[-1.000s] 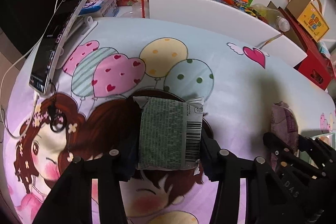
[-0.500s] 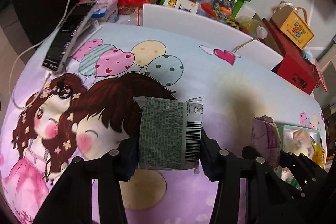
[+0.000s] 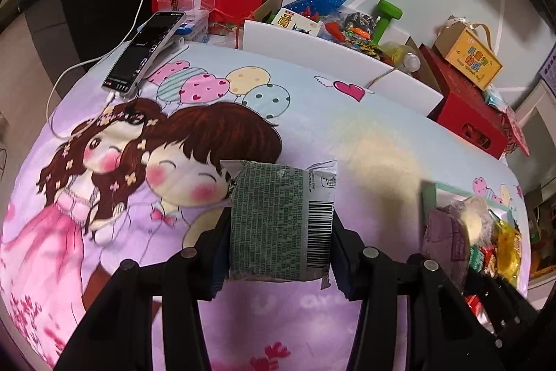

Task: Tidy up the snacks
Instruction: 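Carry the green packet and pink packet over the white tray and lower them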

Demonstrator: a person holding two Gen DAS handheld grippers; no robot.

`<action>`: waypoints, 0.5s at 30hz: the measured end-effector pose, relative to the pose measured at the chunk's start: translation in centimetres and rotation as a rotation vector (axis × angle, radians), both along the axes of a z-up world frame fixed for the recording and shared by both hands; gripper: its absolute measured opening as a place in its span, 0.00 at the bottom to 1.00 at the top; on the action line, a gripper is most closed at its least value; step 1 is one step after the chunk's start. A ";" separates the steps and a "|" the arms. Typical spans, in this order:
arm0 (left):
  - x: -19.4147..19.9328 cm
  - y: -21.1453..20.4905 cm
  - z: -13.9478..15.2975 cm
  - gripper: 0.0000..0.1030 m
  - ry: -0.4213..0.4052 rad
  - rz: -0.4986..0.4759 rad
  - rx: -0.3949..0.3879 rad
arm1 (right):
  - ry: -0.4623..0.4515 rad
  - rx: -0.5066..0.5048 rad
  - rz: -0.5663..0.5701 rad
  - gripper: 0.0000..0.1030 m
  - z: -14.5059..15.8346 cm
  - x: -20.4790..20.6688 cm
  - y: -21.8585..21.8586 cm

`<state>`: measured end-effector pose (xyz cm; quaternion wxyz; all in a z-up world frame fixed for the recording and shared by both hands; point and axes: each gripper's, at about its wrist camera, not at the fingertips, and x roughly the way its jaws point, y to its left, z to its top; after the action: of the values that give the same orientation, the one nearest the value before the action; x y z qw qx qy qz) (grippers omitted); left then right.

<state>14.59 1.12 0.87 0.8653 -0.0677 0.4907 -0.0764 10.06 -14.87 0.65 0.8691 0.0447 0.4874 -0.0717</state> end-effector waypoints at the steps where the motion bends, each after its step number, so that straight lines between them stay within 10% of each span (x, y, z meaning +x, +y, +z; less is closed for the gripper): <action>1: -0.4 0.0 0.1 0.50 -0.004 0.003 -0.005 | -0.003 0.011 -0.004 0.42 0.0 -0.4 -0.1; 15: -4.2 -0.8 -0.4 0.50 -0.005 -0.011 -0.019 | -0.020 0.032 -0.048 0.42 0.4 -5.1 -1.1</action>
<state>10.43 0.34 0.49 0.8655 -0.0731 0.4881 -0.0858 4.95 -15.92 1.09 0.8710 0.0711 0.4787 -0.0843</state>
